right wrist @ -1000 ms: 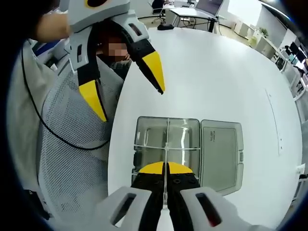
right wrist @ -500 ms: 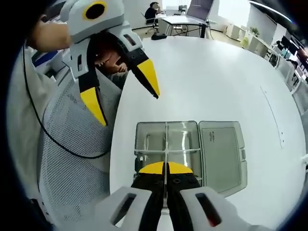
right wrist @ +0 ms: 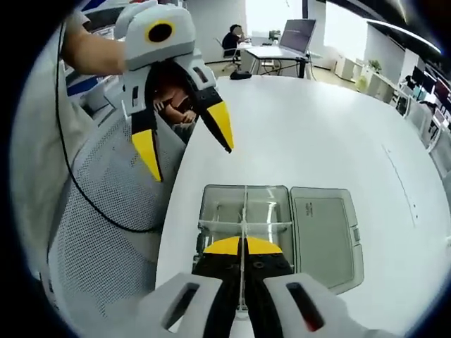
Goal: Insert the divider into the dual guide fixture by aligning both edges with the guide slots and pushing it downward to the bottom, including one-sided entry, uneven engagement, binding, and posture correction.
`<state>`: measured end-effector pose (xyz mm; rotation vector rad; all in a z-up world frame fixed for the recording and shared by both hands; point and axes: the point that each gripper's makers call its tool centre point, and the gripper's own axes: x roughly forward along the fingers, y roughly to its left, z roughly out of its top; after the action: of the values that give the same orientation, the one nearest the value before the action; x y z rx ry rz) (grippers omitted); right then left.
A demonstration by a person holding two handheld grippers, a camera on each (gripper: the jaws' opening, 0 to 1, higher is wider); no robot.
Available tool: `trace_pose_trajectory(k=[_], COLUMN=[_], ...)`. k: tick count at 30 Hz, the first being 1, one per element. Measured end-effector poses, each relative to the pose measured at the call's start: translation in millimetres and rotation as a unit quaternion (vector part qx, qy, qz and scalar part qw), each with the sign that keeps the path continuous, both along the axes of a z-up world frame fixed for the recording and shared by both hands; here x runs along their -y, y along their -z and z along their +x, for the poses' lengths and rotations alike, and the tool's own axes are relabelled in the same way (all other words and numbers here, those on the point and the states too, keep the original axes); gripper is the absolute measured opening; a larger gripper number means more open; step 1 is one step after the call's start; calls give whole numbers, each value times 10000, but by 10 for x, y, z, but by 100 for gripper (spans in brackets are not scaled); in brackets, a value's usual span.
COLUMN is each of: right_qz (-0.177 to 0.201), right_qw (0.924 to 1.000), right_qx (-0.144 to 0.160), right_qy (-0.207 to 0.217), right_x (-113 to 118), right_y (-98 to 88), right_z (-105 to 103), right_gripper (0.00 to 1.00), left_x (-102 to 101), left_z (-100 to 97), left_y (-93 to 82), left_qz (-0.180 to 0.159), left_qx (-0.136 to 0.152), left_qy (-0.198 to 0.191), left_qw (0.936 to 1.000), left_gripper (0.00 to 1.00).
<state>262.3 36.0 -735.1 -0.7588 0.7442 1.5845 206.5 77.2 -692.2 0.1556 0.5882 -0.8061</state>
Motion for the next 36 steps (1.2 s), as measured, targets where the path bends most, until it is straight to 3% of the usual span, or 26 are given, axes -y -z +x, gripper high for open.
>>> trace_pose_trajectory(k=[5,36], right_qz=[13,-279], right_qw=[9998,9996], right_qx=[-89,43], right_qy=[196,13], right_x=[-13,-33], right_y=[25,325], right_z=[-34,-2], right_gripper=[0,0], left_x=[-8,-21], left_z=[-2,2], left_y=[3,-15], left_qz=[34,22], left_qx=[-11,9], left_qy=[1,-27], left_qw=[10000,10000], left_gripper=[41,41])
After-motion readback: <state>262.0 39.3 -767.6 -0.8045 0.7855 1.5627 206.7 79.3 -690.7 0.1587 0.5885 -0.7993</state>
